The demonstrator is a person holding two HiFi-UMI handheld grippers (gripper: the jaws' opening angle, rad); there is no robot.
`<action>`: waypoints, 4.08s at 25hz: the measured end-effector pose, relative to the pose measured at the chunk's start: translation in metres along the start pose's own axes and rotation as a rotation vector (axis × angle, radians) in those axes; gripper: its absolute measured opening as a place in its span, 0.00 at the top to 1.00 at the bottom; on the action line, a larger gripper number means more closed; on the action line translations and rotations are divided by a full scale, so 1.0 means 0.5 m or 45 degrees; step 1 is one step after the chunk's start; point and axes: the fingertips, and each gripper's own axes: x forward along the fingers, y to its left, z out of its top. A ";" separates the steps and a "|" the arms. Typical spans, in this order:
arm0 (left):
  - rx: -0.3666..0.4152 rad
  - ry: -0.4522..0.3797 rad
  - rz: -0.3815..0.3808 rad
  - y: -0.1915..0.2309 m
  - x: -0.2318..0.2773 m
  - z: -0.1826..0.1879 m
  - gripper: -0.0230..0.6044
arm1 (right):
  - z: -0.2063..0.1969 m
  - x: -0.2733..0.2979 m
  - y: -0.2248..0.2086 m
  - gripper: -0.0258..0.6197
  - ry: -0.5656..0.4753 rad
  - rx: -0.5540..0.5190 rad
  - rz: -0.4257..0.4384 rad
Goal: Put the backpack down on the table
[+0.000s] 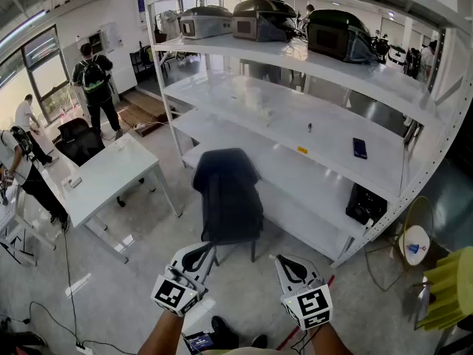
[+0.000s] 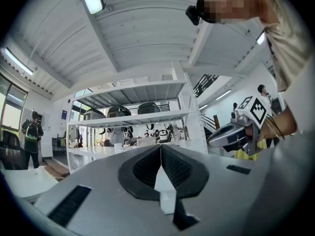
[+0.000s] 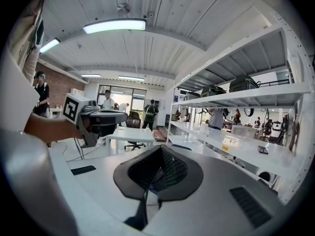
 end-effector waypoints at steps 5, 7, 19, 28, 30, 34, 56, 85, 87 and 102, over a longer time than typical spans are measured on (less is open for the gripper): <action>-0.007 0.006 0.000 0.014 0.002 -0.011 0.94 | -0.001 0.015 -0.002 0.92 0.001 0.001 -0.008; -0.011 0.011 0.004 0.022 0.001 -0.015 0.94 | -0.001 0.023 -0.002 0.92 0.001 0.002 -0.009; -0.036 0.057 0.011 0.104 0.010 -0.043 0.94 | 0.007 0.104 -0.001 0.92 -0.010 0.059 -0.029; -0.071 0.019 -0.052 0.200 0.034 -0.056 0.94 | 0.016 0.213 0.000 0.92 0.020 0.079 -0.068; -0.068 0.024 -0.047 0.233 0.036 -0.065 0.94 | 0.021 0.242 0.002 0.92 0.024 0.078 -0.078; -0.089 0.019 -0.060 0.295 0.037 -0.076 0.94 | 0.032 0.304 0.005 0.92 0.022 0.082 -0.109; -0.087 0.052 -0.015 0.532 0.223 -0.151 0.94 | 0.035 0.638 -0.120 0.92 0.011 0.101 -0.040; -0.188 0.241 0.188 0.730 0.676 -0.369 0.94 | -0.064 1.022 -0.481 0.92 0.047 0.194 0.139; -0.213 0.261 0.200 0.747 0.693 -0.405 0.94 | -0.084 1.047 -0.488 0.92 0.057 0.204 0.149; -0.442 0.502 0.265 0.838 0.736 -0.766 0.86 | -0.360 1.255 -0.496 0.73 0.293 0.294 0.199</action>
